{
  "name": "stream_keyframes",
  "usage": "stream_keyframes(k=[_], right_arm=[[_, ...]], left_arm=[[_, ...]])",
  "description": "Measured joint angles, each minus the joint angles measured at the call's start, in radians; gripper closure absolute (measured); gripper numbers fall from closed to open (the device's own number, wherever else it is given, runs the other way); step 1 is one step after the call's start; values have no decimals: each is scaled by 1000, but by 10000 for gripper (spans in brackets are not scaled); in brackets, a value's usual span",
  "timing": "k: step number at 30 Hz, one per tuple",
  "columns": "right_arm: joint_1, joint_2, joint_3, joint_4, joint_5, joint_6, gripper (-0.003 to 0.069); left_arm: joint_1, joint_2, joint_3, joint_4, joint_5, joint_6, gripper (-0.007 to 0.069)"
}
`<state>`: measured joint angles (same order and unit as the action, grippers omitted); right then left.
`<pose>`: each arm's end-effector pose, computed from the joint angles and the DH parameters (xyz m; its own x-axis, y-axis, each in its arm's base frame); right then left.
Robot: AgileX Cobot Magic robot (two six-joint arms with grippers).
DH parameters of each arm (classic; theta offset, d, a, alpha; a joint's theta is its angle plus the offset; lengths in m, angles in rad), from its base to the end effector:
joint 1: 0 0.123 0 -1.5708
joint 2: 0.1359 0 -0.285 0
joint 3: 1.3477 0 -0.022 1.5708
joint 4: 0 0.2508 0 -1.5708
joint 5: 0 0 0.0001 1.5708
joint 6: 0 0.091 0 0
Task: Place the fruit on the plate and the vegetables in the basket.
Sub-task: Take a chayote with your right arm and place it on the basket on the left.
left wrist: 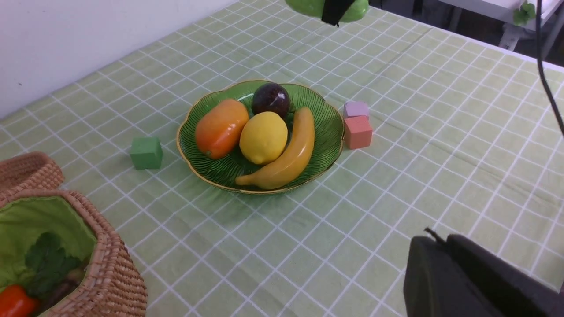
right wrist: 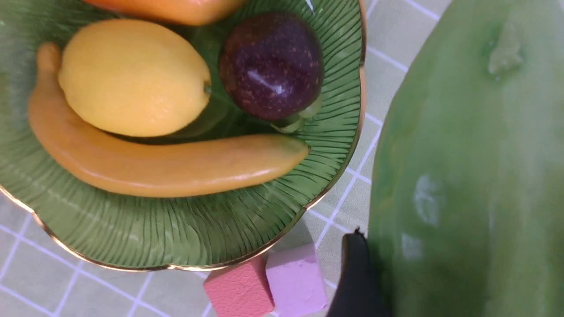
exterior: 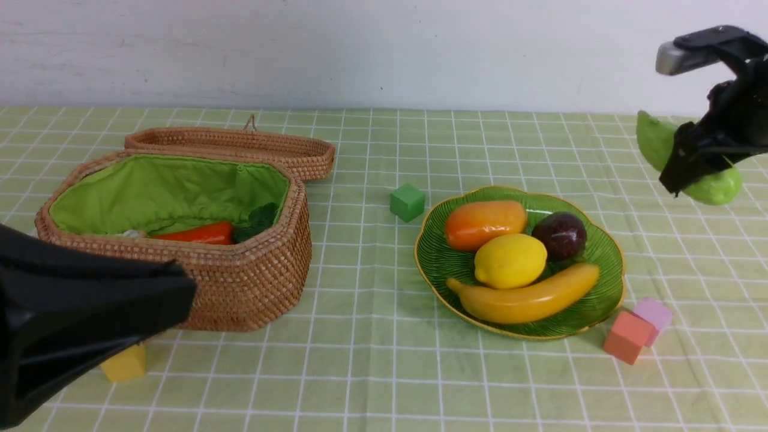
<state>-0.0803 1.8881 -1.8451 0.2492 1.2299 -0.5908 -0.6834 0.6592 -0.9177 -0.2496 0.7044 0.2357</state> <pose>0.4087 -0.0117 0.3306 -0.7993 -0.4085 -0.4406 -0.4556 0.8902 0.0011 0.0788 -0.0830 0.4018 -0.2283 0.2417 -0.9431 0.7508 0.6604 -0.0125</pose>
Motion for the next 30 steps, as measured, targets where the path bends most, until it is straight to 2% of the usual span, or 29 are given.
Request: stream_keyframes(k=[6,9,15,24,30], right_arm=[[4,-87,1,3,13,115,207],[38,-144,27,-6,14,168,207],[170,-243,125,-28,19,218,207],[455,-272,170,-80,18,340,207],[593,-264,170,-69,-111,354,207]], left_arm=[[0,0,0,2,5,0,601],[0,-1,0,11,23,-3,601],[0,-5,0,78,43,-75,600],[0,-6,0,280,97,-335,599],[0,-7,0,375,136,-459,599]])
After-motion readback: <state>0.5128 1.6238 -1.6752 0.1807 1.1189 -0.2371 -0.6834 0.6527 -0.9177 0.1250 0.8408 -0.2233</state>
